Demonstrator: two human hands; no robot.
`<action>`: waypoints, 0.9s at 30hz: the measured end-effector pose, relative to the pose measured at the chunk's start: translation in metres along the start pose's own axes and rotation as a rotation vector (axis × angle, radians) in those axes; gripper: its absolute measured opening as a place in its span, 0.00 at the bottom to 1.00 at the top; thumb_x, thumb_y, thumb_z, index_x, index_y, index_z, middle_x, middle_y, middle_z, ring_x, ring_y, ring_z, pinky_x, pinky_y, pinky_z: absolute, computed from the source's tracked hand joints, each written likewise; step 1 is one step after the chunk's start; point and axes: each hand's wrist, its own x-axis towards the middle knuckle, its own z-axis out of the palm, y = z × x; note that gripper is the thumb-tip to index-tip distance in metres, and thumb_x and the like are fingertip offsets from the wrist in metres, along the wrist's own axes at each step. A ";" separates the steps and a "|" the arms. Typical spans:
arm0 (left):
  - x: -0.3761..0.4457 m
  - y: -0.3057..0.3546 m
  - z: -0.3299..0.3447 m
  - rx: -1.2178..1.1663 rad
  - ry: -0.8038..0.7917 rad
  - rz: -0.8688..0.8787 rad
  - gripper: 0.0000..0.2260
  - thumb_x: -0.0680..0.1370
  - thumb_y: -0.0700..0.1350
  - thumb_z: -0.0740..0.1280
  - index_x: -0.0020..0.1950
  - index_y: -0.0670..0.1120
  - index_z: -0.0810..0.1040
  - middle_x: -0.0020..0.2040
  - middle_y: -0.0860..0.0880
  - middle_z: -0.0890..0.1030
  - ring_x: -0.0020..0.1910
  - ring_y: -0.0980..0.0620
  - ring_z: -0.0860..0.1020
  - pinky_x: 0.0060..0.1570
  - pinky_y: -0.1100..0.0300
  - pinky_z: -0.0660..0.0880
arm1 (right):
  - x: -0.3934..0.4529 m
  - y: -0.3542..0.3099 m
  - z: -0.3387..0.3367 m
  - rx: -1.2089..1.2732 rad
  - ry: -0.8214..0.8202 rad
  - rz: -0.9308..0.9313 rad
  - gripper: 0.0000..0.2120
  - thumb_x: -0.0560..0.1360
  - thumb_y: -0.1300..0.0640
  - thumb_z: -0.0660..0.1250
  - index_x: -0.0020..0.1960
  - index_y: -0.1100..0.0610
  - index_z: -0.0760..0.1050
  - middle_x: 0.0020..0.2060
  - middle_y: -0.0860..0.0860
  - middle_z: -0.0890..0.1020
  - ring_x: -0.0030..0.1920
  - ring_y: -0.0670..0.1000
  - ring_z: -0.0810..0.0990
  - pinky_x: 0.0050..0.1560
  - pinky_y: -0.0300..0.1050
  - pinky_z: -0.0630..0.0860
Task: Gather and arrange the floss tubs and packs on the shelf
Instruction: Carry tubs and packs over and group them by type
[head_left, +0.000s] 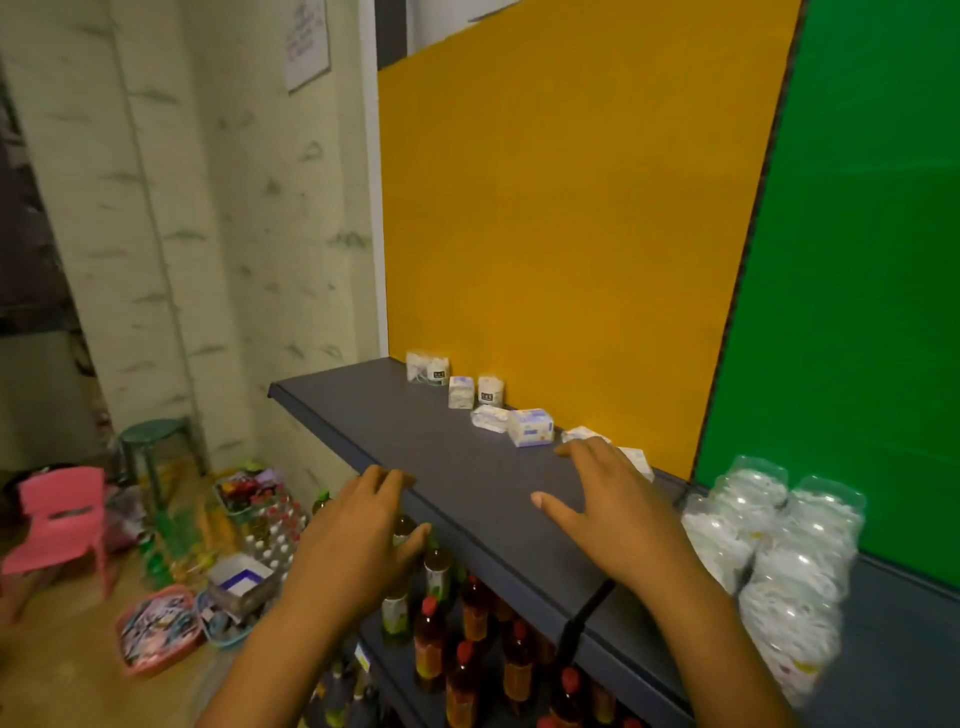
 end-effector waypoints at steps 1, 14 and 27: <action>0.010 -0.004 0.001 -0.005 -0.003 0.006 0.25 0.77 0.62 0.60 0.71 0.55 0.63 0.66 0.54 0.68 0.57 0.55 0.74 0.51 0.59 0.75 | 0.009 0.001 0.005 0.002 0.002 0.005 0.27 0.76 0.34 0.58 0.69 0.47 0.63 0.67 0.45 0.68 0.67 0.48 0.67 0.58 0.46 0.73; 0.129 -0.062 0.055 -0.004 -0.064 0.062 0.24 0.77 0.63 0.59 0.71 0.56 0.63 0.67 0.54 0.67 0.61 0.54 0.73 0.54 0.59 0.73 | 0.122 0.024 0.073 0.044 0.010 0.145 0.28 0.75 0.36 0.62 0.71 0.47 0.64 0.68 0.46 0.69 0.67 0.48 0.68 0.60 0.45 0.73; 0.251 -0.051 0.129 -0.242 -0.127 0.271 0.23 0.77 0.60 0.61 0.71 0.56 0.63 0.68 0.53 0.69 0.64 0.53 0.70 0.56 0.58 0.74 | 0.145 0.071 0.098 -0.109 -0.041 0.402 0.27 0.75 0.38 0.64 0.70 0.47 0.64 0.67 0.46 0.69 0.65 0.48 0.69 0.61 0.43 0.72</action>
